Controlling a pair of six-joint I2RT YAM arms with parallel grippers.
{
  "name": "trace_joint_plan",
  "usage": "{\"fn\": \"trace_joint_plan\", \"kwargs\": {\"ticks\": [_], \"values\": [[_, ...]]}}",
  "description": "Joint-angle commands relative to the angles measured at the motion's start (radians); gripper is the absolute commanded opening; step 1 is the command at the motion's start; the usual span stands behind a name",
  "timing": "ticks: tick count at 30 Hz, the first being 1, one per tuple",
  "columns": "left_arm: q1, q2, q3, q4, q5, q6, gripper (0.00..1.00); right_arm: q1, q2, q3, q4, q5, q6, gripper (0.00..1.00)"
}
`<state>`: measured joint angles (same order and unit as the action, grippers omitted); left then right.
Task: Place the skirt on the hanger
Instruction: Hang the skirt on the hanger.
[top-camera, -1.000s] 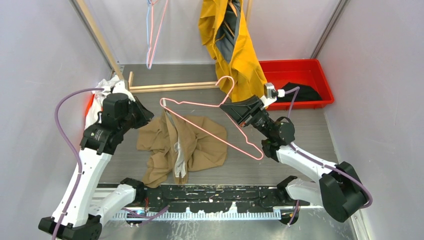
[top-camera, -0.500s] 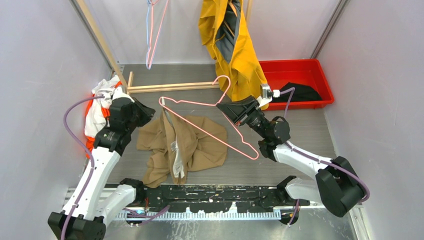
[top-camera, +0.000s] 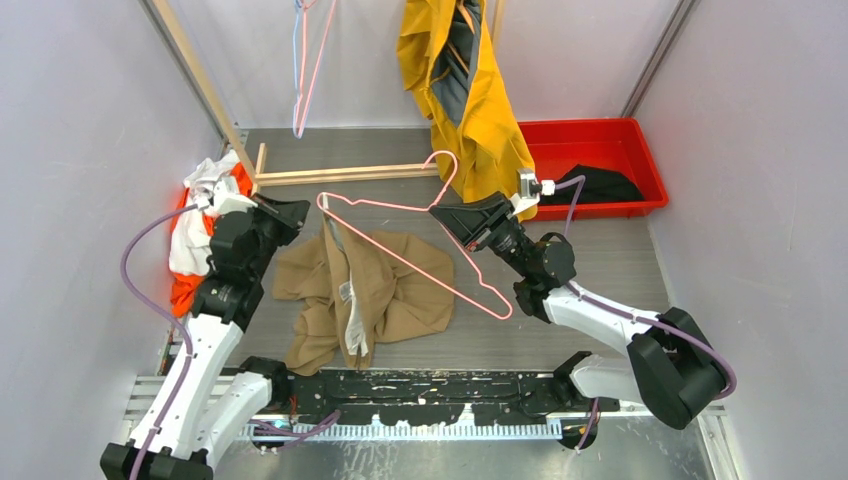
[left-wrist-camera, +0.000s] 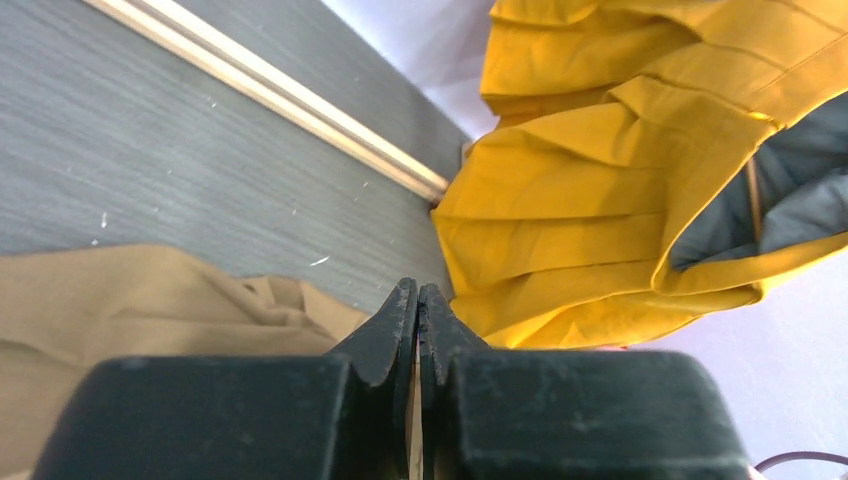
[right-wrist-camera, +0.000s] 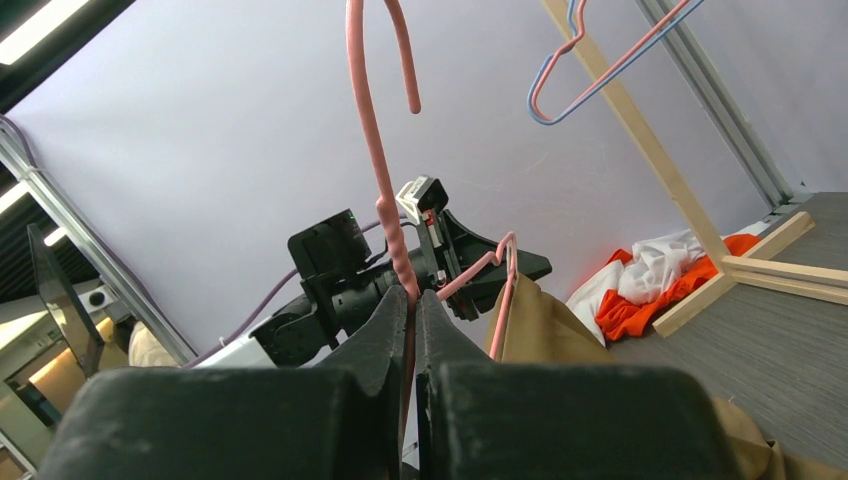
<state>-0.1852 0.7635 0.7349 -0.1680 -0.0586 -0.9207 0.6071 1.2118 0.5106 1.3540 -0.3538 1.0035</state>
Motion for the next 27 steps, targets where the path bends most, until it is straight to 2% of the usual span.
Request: {"fn": "trace_joint_plan", "kwargs": {"ticks": [1, 6, 12, 27], "values": [[0.009, 0.006, -0.034, 0.201, 0.019, -0.044, 0.04, 0.009, 0.001, 0.038, 0.074, 0.04, -0.014, 0.01], [0.007, 0.082, -0.075, 0.329, 0.093, -0.103, 0.03, 0.024, 0.014, 0.043, 0.074, 0.048, -0.02, 0.01], [0.007, 0.108, -0.11, 0.42, 0.117, -0.132, 0.03, 0.033, 0.023, 0.045, 0.075, 0.055, -0.026, 0.01], [0.008, 0.049, -0.069, 0.413, 0.134, -0.129, 0.03, 0.083, 0.089, 0.052, 0.074, 0.075, -0.055, 0.01]]}}
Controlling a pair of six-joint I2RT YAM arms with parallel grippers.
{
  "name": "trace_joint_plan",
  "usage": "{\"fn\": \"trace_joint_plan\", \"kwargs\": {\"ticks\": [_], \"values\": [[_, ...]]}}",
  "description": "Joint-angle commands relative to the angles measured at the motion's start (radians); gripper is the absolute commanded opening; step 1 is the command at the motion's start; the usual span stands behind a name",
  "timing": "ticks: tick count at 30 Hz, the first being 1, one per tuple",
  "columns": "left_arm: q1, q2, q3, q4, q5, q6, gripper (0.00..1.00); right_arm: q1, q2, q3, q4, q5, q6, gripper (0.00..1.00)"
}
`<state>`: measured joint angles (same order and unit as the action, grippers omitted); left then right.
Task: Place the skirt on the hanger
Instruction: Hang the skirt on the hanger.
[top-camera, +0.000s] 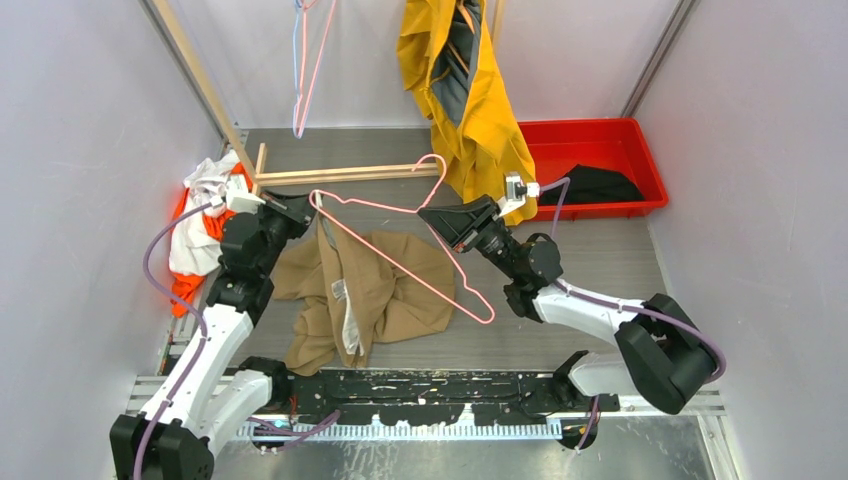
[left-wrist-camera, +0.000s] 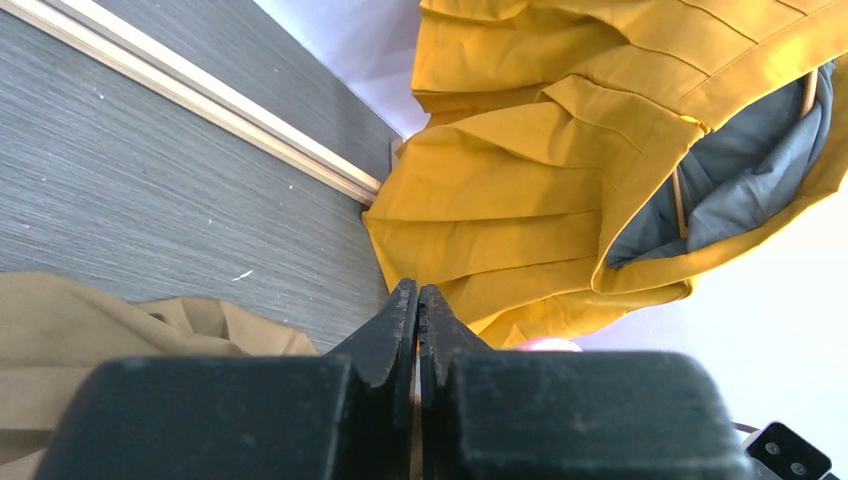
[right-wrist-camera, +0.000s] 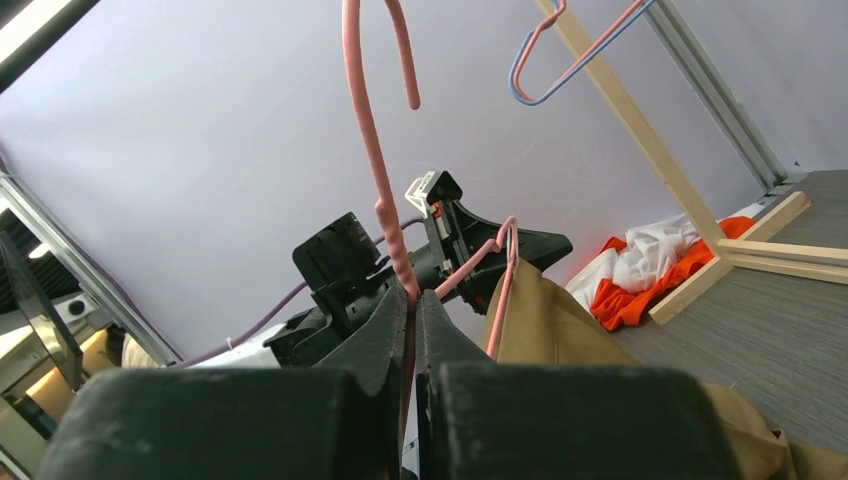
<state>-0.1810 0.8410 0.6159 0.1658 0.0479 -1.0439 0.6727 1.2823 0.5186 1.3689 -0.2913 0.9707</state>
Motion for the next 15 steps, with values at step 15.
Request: {"fn": "trace_joint_plan", "kwargs": {"ticks": [15], "values": [[0.003, -0.075, 0.08, 0.043, 0.03, 0.021, 0.03, 0.086, 0.158, 0.068, 0.06, -0.051, -0.032, 0.01]]}}
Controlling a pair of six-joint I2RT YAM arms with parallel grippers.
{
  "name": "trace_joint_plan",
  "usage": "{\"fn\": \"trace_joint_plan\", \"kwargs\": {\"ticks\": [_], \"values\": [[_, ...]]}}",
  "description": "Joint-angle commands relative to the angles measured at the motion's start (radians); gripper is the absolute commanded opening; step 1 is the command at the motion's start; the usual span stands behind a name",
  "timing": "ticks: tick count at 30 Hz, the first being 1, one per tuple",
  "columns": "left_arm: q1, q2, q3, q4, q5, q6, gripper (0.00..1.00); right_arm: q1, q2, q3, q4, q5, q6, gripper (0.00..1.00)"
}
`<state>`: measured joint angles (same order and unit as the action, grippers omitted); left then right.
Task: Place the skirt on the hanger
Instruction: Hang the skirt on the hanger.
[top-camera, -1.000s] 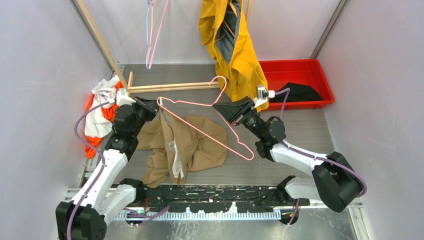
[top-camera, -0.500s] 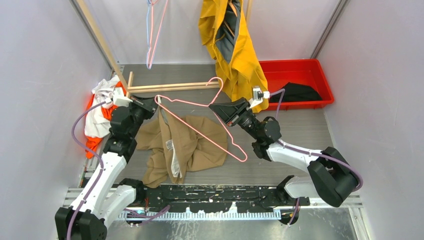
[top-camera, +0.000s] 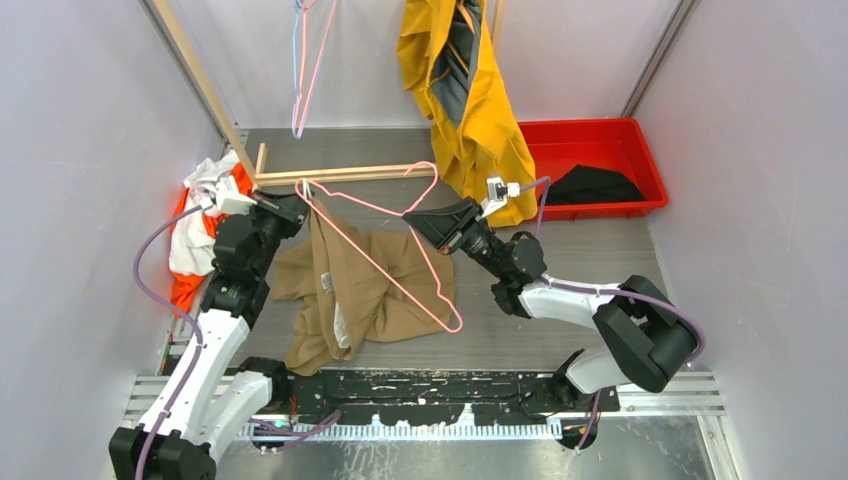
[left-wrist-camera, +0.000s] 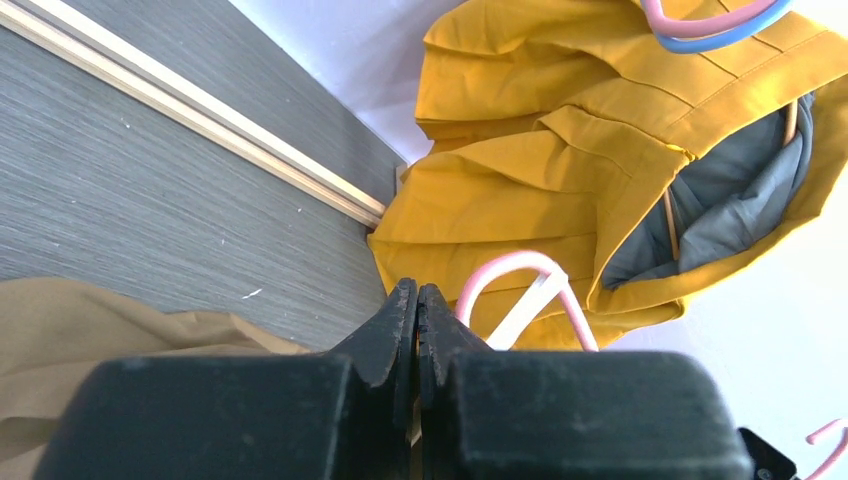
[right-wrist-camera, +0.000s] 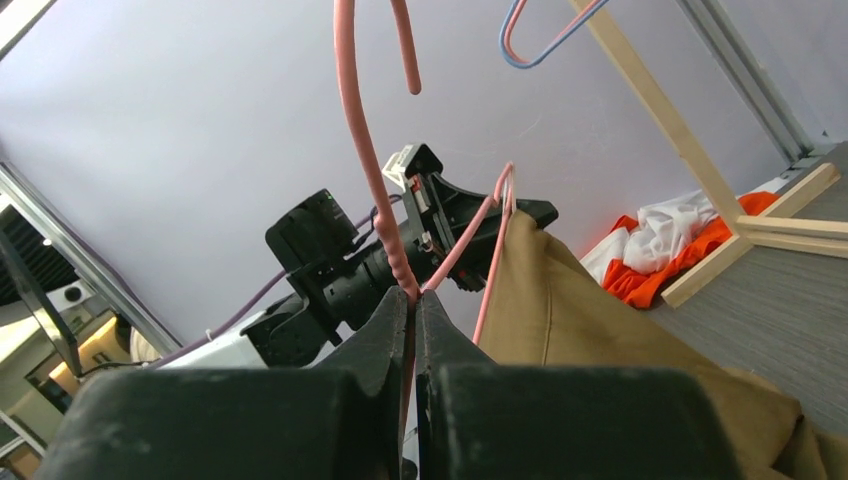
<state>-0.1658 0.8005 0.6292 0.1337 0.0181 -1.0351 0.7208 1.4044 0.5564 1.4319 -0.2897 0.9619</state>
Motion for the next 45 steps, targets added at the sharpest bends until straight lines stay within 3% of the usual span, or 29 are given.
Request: {"fn": "trace_joint_plan", "kwargs": {"ticks": [1, 15, 25, 33, 37, 41, 45], "values": [[-0.01, -0.035, 0.066, 0.075, 0.062, 0.013, 0.03, 0.045, 0.048, 0.031, -0.003, -0.052, -0.028, 0.01], [-0.01, -0.072, 0.112, 0.024, 0.074, 0.038, 0.03, 0.126, 0.201, 0.039, -0.004, -0.029, -0.112, 0.01], [-0.011, -0.084, 0.106, 0.015, 0.075, 0.044, 0.04, 0.138, 0.293, 0.176, -0.004, -0.029, -0.149, 0.01], [-0.011, -0.1, 0.108, -0.033, 0.072, 0.075, 0.04, 0.137, 0.284, 0.177, -0.006, -0.061, -0.165, 0.01], [-0.01, -0.095, 0.214, -0.245, 0.067, 0.157, 0.04, 0.135, 0.24, 0.145, -0.009, -0.11, -0.157, 0.01], [-0.01, -0.064, 0.373, -0.58, 0.056, 0.265, 0.08, 0.136, 0.194, 0.111, -0.04, -0.146, -0.154, 0.01], [-0.011, -0.056, 0.443, -0.693, 0.115, 0.313, 0.14, 0.136, 0.18, 0.108, -0.072, -0.181, -0.158, 0.01]]}}
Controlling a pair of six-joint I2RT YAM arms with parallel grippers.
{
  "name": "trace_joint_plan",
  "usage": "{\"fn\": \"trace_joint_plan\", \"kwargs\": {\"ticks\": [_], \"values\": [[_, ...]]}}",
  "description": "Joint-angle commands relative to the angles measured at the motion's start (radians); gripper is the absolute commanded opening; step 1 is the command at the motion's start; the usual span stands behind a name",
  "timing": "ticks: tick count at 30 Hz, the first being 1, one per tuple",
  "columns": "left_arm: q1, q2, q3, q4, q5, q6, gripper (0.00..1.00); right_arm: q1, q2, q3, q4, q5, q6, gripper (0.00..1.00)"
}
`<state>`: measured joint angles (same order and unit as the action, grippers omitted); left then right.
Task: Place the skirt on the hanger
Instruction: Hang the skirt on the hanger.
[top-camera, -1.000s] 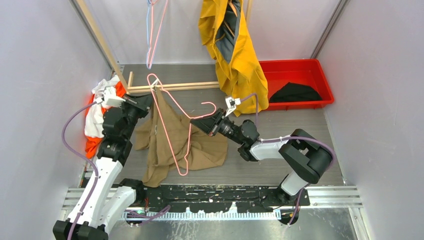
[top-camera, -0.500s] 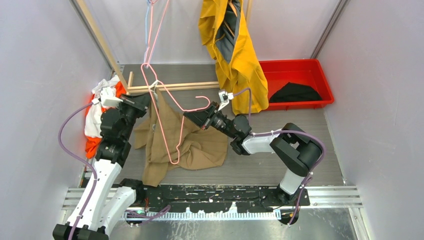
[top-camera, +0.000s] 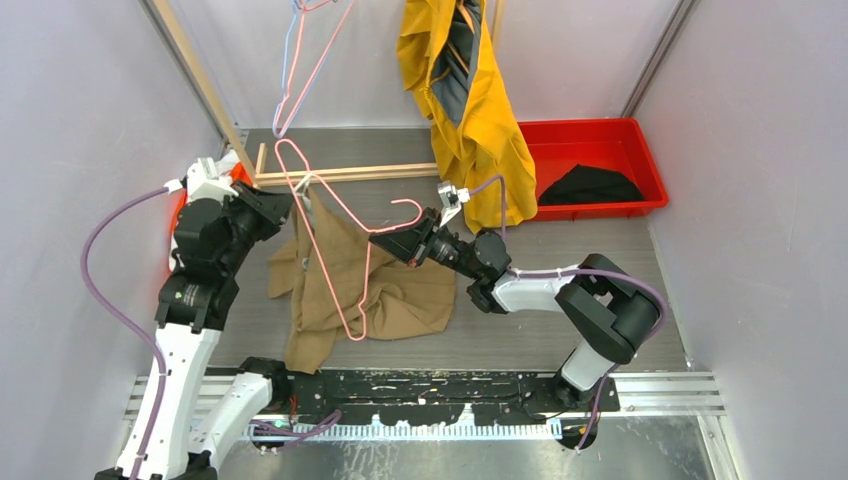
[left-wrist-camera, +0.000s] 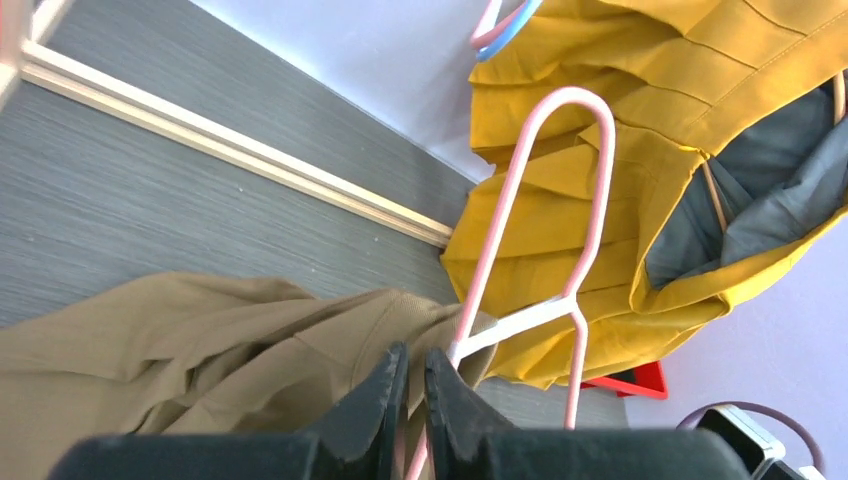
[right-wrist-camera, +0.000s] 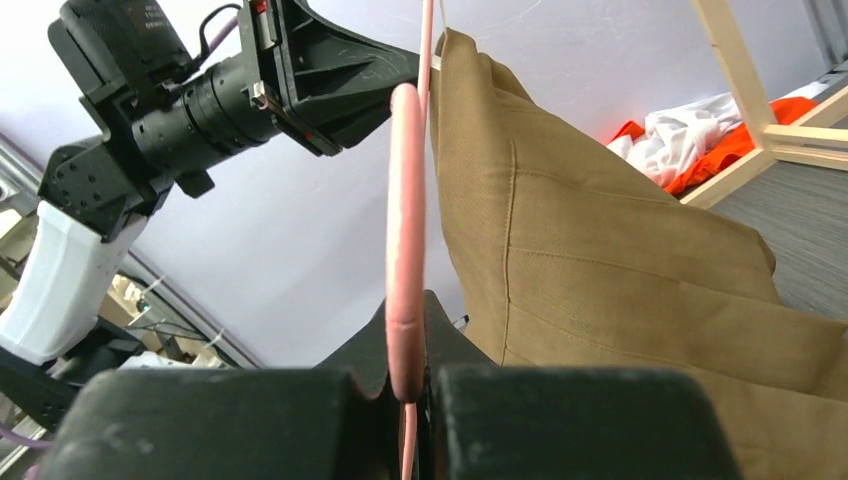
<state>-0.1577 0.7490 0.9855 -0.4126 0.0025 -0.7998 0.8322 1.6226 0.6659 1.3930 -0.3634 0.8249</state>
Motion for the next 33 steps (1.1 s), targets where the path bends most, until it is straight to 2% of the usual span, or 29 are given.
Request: {"fn": "trace_joint_plan", "kwargs": {"ticks": [1, 6, 12, 17, 18, 20, 23, 25, 33], "values": [[-0.019, -0.008, 0.092, -0.15, 0.16, 0.085, 0.16, 0.026, -0.035, -0.004, -0.032, -0.11, -0.018, 0.01], [-0.019, -0.014, 0.091, -0.202, 0.266, 0.133, 0.18, 0.025, -0.002, 0.021, -0.027, -0.136, 0.004, 0.01], [-0.02, -0.084, 0.133, -0.407, 0.105, 0.192, 0.18, 0.033, 0.021, 0.08, -0.124, -0.184, -0.017, 0.01], [-0.019, -0.071, 0.108, -0.422, 0.177, 0.171, 0.24, 0.061, 0.064, 0.115, -0.128, -0.186, -0.031, 0.01], [-0.02, -0.054, 0.101, -0.425, 0.189, 0.166, 0.26, 0.064, 0.075, 0.121, -0.12, -0.179, -0.03, 0.01], [-0.02, -0.022, 0.086, -0.404, 0.23, 0.154, 0.38, 0.07, 0.097, 0.143, -0.112, -0.177, -0.03, 0.01], [-0.019, 0.026, 0.058, -0.36, 0.271, 0.128, 0.64, 0.079, 0.137, 0.178, -0.092, -0.165, -0.029, 0.01], [-0.019, 0.051, 0.047, -0.356, 0.268, 0.122, 0.76, 0.083, 0.162, 0.201, -0.081, -0.161, -0.027, 0.01], [-0.019, 0.093, -0.026, -0.305, 0.214, 0.086, 0.83, 0.085, 0.218, 0.246, -0.076, -0.14, -0.03, 0.01]]}}
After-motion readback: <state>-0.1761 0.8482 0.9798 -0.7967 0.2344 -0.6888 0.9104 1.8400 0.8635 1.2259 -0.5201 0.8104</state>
